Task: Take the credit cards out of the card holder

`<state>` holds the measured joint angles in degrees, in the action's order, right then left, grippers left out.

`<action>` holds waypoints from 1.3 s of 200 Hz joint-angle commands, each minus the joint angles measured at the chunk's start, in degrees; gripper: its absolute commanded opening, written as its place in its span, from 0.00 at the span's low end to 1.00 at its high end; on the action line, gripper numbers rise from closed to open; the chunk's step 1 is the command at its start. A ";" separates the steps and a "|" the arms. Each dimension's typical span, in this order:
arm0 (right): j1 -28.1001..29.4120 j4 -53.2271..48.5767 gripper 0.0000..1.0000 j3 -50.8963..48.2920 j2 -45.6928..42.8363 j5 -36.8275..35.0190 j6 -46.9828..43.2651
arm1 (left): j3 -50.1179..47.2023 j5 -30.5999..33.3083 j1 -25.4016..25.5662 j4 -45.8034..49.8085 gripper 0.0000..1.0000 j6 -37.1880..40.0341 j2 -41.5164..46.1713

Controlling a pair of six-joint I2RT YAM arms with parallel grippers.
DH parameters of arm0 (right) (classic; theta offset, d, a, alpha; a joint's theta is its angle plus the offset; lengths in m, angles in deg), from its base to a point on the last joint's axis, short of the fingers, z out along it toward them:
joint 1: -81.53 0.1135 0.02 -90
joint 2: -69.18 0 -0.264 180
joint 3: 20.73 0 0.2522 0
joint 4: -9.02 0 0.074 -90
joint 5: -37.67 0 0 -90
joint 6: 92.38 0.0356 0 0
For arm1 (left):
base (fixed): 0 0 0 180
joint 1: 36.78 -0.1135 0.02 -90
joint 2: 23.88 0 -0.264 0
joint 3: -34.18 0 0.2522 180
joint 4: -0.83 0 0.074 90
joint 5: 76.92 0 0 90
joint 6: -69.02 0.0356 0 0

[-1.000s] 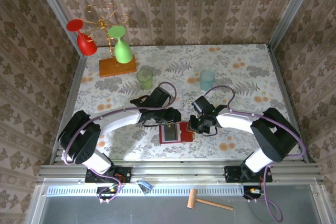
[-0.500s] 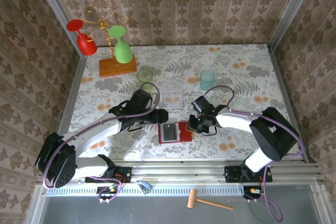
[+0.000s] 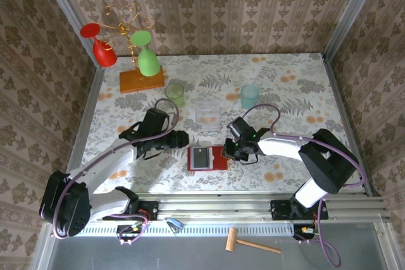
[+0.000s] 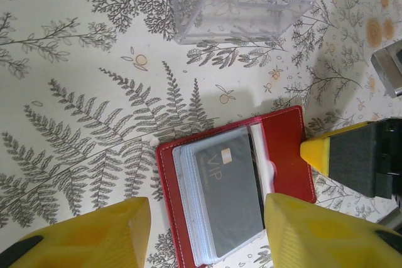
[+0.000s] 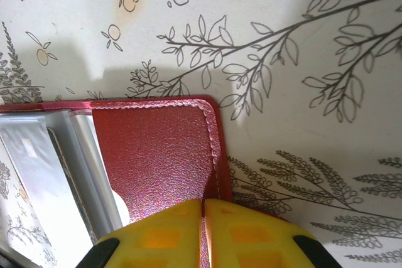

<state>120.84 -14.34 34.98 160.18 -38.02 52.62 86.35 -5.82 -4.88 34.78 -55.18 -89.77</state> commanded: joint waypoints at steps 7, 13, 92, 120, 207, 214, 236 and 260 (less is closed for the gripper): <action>1.21 -0.20 0.11 -1.06 3.15 -3.45 3.15 | -2.82 -4.58 -2.37 -1.88 0.53 0.90 3.16; 1.29 0.01 0.11 -1.17 3.39 -3.63 3.30 | -3.39 -5.43 -2.90 -2.67 0.53 0.76 3.45; 1.43 -2.57 0.10 -1.52 3.82 -9.06 1.95 | -9.44 -10.81 -3.42 -13.97 0.40 1.00 6.78; 0.91 -3.77 0.10 -1.55 3.66 -10.20 -0.24 | -13.26 -12.23 -1.04 -24.54 0.40 -4.23 5.09; -0.03 -7.11 0.10 0.76 2.76 -10.92 -4.61 | -11.52 -9.59 7.36 -37.11 0.42 -11.35 -9.84; -0.26 -6.92 0.10 0.84 2.80 -10.67 -4.80 | -11.39 -8.92 7.56 -36.50 0.40 -11.82 -10.32; -0.68 -7.05 0.10 1.35 3.22 -9.93 -5.26 | -10.79 -7.78 7.71 -34.97 0.34 -12.69 -11.39; -0.64 -7.29 0.10 1.38 2.88 -9.01 -4.97 | -9.53 -7.13 7.97 -31.90 0.32 -13.35 -11.73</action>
<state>120.88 -15.65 36.97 161.19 -43.09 48.53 74.51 -14.23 2.57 1.29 -66.65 -101.22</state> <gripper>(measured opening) 0.102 0.329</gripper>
